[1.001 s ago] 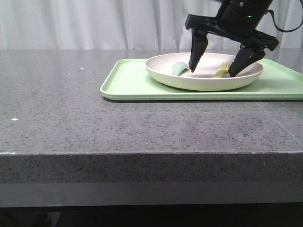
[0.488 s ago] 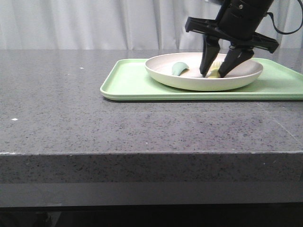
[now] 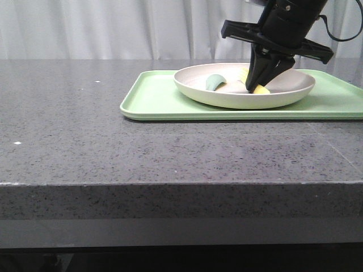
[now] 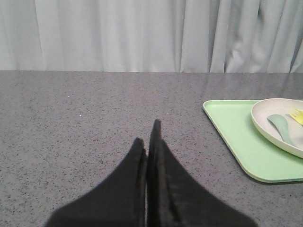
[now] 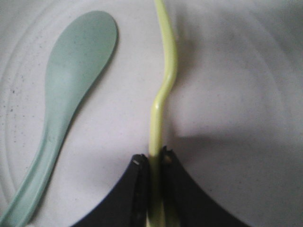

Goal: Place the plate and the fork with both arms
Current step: 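Lift the fork with the right gripper and set it beside the plate, then open the right gripper and raise it away from the fork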

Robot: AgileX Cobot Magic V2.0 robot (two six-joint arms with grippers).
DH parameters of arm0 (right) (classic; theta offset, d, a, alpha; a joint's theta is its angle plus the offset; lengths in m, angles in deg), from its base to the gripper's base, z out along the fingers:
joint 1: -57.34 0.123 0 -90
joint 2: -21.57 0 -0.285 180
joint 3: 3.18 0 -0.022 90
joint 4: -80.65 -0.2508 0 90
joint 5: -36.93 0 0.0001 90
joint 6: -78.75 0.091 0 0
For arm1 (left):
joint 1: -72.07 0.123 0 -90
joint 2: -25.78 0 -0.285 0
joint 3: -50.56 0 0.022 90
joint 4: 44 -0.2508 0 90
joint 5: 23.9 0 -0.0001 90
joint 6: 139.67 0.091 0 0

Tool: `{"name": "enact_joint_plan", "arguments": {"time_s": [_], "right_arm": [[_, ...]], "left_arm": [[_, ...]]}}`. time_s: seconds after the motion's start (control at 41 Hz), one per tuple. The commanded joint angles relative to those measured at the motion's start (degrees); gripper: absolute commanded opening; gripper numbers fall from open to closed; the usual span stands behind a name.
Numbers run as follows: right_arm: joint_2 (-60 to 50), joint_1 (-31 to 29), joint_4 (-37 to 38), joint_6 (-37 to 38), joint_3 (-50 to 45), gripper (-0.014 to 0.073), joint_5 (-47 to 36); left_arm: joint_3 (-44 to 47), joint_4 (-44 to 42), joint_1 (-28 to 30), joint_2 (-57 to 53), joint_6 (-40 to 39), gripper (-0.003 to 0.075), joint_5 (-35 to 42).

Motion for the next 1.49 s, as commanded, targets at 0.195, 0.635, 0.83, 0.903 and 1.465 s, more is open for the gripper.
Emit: {"name": "enact_joint_plan", "arguments": {"time_s": [0.195,0.635,0.83,0.903,1.465], "right_arm": [[-10.09,-4.63,-0.55,-0.69,1.96,0.0025,-1.95],[-8.15,-14.45,0.92,-7.22,1.89,0.0025,4.30],[-4.13,-14.45,1.06,-7.22,1.89,0.0027,4.98],[-4.11,-14.45,1.21,-7.22,1.89,0.0029,4.75],[-9.88,-14.70,3.51,-7.22,1.89,0.0365,4.35]], "left_arm": [[-1.61,-0.06,0.06,0.46,-0.49,-0.0018,4.30],[-1.61,-0.06,0.06,0.46,-0.49,-0.0018,4.30],[-1.61,-0.06,0.06,0.46,-0.49,-0.0018,4.30],[-1.61,-0.06,0.06,0.46,-0.49,-0.0018,4.30],[-1.61,-0.06,0.06,0.46,-0.49,-0.0018,4.30]]}}
